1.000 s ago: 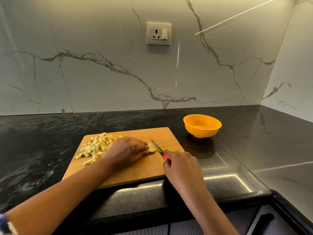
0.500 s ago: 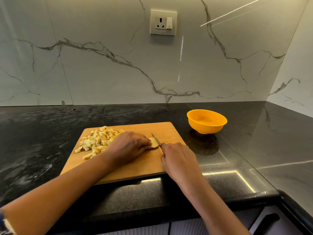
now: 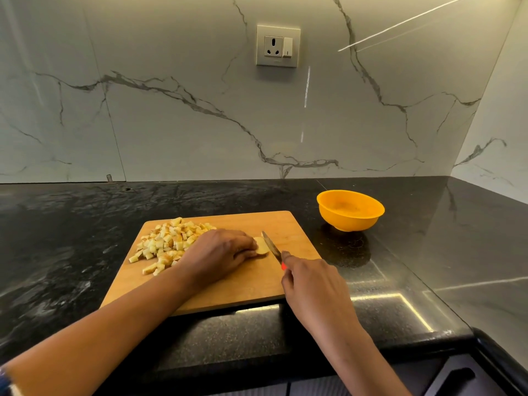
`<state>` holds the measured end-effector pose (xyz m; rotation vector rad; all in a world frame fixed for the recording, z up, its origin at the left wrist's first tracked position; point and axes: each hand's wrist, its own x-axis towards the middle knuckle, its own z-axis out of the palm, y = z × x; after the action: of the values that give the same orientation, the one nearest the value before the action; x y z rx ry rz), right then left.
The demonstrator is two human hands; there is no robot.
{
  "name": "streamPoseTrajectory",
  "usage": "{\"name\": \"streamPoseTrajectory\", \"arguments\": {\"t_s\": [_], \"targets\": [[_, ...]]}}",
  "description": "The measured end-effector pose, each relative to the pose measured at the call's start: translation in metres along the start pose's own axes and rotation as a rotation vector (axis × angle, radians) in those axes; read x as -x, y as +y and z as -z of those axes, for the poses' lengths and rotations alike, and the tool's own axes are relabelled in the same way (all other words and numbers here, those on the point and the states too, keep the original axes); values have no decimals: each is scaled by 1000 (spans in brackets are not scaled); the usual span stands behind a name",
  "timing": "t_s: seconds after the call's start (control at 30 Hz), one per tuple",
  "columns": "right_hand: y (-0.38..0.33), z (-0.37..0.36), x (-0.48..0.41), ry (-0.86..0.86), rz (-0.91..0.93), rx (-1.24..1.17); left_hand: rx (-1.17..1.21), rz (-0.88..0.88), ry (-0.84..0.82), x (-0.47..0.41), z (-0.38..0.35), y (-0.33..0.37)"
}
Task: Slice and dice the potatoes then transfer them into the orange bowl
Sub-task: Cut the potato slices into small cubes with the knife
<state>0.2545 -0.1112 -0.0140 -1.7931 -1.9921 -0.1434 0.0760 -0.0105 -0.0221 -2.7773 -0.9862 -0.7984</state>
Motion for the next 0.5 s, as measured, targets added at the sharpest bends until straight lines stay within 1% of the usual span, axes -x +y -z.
{"name": "streamPoseTrajectory", "arguments": {"t_s": [0.13,0.37,0.43,0.5], "targets": [[-2,-3,-3,38,-2,-28,6,-15,12,1,0,0],[-2,-2,-1,12,41,4,5,-26,16,0,-1,-2],[-3,-3,-3,-10,39,18,3,-32,14,-1,-1,-3],[-5,-5,-16,-75,37,54,-2,-39,16,-2,-2,-2]]}}
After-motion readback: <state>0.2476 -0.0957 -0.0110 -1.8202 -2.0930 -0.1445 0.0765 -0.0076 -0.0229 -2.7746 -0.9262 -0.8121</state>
